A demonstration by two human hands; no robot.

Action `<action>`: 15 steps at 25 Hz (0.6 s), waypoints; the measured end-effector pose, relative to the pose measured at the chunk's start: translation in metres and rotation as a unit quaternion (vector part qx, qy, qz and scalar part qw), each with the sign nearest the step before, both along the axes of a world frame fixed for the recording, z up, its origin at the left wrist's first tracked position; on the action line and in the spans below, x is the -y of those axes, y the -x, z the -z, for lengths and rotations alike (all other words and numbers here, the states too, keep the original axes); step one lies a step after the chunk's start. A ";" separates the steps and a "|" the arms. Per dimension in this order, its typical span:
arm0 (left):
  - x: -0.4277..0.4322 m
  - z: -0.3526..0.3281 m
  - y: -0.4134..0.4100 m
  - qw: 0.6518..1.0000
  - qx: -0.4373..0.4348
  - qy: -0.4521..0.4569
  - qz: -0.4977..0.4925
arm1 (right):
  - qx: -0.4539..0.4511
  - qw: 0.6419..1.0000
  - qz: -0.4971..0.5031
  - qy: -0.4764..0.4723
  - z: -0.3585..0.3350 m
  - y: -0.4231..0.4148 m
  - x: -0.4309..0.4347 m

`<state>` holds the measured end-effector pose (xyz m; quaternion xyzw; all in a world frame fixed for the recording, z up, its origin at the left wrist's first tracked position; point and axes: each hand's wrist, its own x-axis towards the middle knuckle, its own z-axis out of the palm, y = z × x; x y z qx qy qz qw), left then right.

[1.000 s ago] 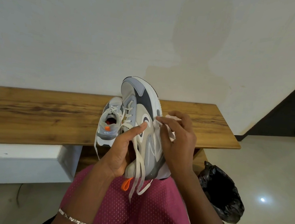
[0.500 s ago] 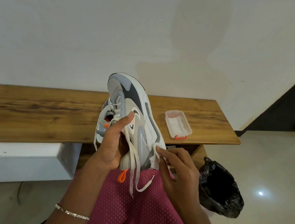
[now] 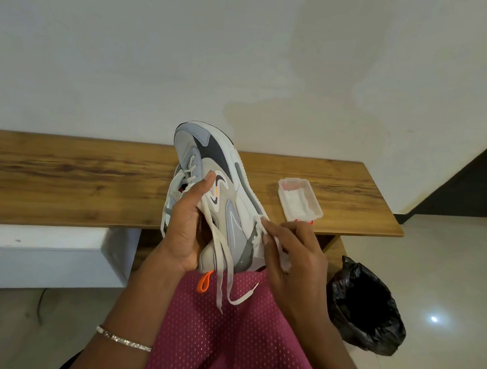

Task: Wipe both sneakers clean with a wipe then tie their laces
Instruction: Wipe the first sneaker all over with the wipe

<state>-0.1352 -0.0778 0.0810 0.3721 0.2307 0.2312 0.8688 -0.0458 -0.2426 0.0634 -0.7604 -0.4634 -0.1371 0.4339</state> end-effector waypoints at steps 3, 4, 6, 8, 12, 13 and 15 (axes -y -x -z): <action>-0.002 0.001 -0.001 1.000 0.009 -0.001 -0.009 | 0.005 1.000 0.001 0.001 0.018 0.012 0.015; -0.002 0.001 -0.002 1.000 0.006 0.001 -0.011 | 0.007 1.000 0.001 0.002 0.020 0.012 0.017; 0.000 0.001 -0.002 1.000 -0.003 0.003 -0.009 | 0.015 1.000 0.003 -0.001 0.016 0.007 0.014; 0.001 0.001 -0.002 1.000 -0.004 -0.001 -0.002 | 0.021 1.000 0.013 -0.004 0.004 -0.003 0.003; 0.003 0.001 -0.001 1.000 -0.001 -0.010 -0.004 | -0.015 1.000 0.018 0.015 -0.012 -0.018 -0.020; 0.003 0.001 0.000 1.000 0.001 -0.006 -0.007 | -0.020 1.000 0.016 0.018 -0.012 -0.019 -0.021; 0.000 0.002 0.002 1.000 0.014 0.003 -0.009 | -0.014 1.000 0.011 0.014 -0.006 -0.014 -0.015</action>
